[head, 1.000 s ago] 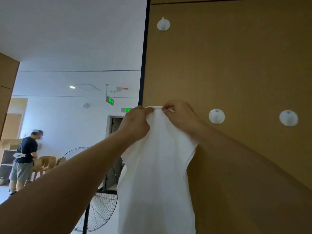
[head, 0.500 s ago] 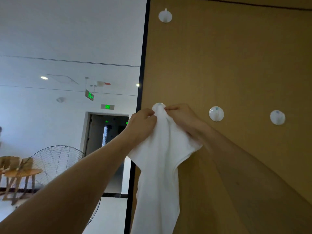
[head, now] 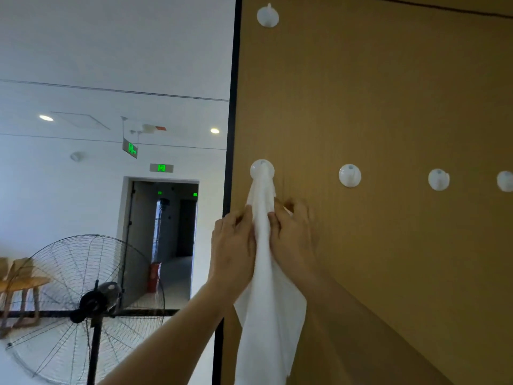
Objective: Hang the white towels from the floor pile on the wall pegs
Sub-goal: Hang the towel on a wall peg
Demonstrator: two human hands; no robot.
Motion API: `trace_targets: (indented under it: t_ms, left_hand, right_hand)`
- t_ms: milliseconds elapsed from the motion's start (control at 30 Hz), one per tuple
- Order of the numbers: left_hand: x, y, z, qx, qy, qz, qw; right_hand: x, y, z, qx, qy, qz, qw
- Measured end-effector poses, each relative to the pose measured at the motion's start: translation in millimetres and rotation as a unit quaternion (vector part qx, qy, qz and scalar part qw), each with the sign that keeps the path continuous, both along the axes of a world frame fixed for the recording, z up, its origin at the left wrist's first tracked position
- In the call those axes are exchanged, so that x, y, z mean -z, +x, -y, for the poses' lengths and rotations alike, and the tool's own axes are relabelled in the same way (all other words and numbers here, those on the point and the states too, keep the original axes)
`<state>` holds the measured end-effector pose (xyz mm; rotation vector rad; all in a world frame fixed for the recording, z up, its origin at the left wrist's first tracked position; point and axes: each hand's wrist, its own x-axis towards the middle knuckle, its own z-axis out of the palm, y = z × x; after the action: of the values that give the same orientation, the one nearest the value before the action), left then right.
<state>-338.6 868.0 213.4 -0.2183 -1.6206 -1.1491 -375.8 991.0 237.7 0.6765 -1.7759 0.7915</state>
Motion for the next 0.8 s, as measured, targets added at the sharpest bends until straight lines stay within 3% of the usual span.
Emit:
trace_targets:
  t_ms: [133,233,300,367,467,667,800]
  left_hand:
    - [38.9,-0.6,-4.6,0.046,0.012,-0.026,0.999]
    - [62.0,-3.8,-0.9,-0.01,-0.075,-0.052,0.996]
    - [61.3,0.8,2.1,-0.06,-0.122,-0.061,0.989]
    - [56.6,1.2,7.2,-0.048,-0.148,-0.059,0.986]
    - [46.9,1.1,13.3,-0.051,-0.17,-0.005,0.984]
    - [7.4,24.3,23.7,-0.058,-0.258,0.057,0.963]
    - [-23.1,51.9,15.0,-0.177,-0.245,0.097,0.948]
  right_hand:
    - [28.2,12.3,6.3,-0.162,-0.155,0.086,0.971]
    - [48.5,19.8,4.5,-0.225,-0.209,0.156,0.939]
    - [56.5,26.3,5.3,-0.185,-0.194,0.143,0.953]
    - [60.6,32.5,4.5,-0.151,-0.17,0.13,0.965]
    - [57.9,36.3,-1.0,-0.062,-0.049,0.071,0.994]
    - [33.6,46.5,-29.5,0.029,0.043,0.149,0.987]
    - [31.7,72.2,-57.4,0.067,0.048,0.146,0.986]
